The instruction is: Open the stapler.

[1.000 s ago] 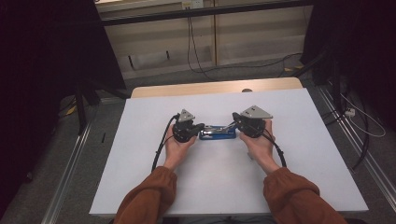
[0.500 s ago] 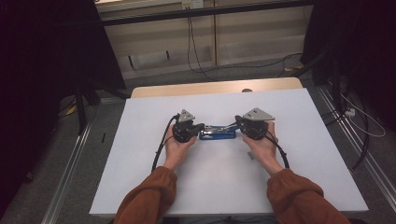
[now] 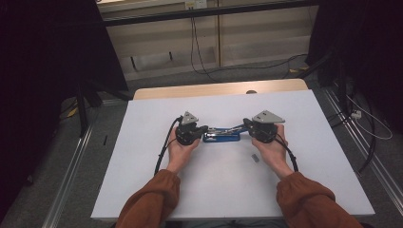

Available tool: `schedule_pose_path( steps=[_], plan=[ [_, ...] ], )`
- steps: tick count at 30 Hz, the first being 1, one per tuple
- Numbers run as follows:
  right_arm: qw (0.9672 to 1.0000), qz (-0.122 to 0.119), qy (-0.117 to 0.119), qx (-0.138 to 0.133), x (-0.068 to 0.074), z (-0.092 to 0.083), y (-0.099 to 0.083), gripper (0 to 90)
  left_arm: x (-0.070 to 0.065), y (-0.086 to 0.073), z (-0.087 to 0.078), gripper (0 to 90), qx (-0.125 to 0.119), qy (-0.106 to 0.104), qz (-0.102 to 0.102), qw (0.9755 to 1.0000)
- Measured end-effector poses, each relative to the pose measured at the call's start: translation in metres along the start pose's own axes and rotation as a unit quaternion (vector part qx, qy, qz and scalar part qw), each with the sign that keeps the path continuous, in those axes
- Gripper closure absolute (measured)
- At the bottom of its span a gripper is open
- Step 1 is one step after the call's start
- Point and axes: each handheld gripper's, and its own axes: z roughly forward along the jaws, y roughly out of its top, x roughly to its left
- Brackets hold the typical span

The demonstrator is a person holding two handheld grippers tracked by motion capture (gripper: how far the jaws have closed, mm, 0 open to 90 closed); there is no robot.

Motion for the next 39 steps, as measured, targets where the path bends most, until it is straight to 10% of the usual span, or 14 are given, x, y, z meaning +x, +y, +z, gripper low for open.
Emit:
schedule_pose_path(
  steps=[39],
  plan=[
    [0.9995, 0.016, 0.004, 0.026, -0.011, 0.0, -0.019, 90.0, 0.0, 0.001, -0.001, 90.0, -0.003, -0.001, 0.002, 1.0]
  ],
)
